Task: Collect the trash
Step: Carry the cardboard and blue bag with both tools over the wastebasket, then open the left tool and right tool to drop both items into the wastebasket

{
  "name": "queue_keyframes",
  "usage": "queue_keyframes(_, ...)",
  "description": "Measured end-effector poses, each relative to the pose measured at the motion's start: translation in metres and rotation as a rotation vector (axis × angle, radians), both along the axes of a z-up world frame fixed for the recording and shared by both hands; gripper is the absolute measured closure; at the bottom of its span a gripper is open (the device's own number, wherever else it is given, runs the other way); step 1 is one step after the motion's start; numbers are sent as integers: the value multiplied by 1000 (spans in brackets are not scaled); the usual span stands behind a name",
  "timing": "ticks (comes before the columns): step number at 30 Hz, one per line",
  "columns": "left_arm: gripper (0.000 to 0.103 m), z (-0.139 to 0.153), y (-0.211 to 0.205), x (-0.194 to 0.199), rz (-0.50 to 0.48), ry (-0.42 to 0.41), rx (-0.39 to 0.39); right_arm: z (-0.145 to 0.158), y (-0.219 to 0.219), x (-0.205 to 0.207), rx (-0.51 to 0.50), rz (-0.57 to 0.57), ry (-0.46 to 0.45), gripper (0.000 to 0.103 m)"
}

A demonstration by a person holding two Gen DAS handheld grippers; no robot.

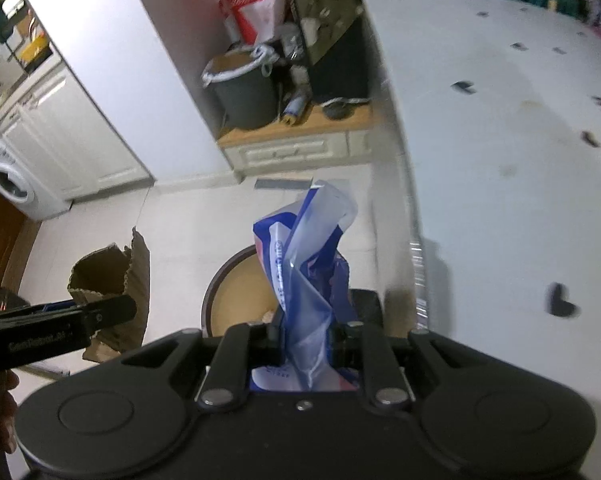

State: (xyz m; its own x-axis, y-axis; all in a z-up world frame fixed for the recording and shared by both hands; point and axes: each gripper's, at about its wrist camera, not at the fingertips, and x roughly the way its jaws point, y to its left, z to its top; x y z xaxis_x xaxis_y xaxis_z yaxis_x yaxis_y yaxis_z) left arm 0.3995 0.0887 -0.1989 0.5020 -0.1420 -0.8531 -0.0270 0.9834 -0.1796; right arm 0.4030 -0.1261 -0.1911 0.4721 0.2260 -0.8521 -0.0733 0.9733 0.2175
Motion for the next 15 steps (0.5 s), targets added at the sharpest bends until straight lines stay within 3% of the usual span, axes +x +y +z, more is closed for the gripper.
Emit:
queue_keyframes(9,49,-69,21,52,33,135,-35,-76,28,74,37,71,171,85)
queue_keyframes(15,49,-128,23,83,51,248,-54,-131,43,107,-7,112,259,83)
